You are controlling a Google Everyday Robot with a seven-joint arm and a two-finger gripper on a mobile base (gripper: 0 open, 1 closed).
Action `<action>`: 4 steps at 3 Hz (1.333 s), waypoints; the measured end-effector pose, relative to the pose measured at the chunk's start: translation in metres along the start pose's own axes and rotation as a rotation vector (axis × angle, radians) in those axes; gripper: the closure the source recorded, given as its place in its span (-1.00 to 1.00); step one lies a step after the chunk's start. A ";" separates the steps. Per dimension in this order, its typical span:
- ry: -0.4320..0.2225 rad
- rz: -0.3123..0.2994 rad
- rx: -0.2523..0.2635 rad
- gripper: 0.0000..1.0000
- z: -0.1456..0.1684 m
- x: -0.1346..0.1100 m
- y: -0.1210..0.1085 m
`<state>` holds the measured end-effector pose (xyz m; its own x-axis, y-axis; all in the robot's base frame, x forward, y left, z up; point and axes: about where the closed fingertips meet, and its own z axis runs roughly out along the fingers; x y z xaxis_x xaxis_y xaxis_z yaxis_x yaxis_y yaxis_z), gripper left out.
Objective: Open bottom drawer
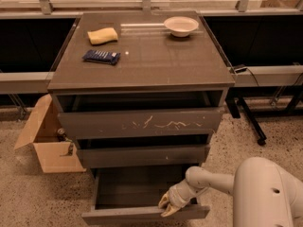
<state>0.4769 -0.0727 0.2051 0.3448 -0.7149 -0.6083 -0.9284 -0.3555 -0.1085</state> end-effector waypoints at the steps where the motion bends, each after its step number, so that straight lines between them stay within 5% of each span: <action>1: -0.035 0.011 -0.009 0.62 -0.002 -0.001 0.004; 3: -0.094 0.032 0.018 -0.31 -0.016 0.006 0.001; 4: -0.062 0.027 0.078 -0.77 -0.053 0.006 -0.002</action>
Offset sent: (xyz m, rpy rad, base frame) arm 0.0166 -0.0293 0.0168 0.1329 0.0438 -0.0519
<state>0.4880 -0.1082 0.2438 0.3123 -0.6839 -0.6593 -0.9460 -0.2870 -0.1504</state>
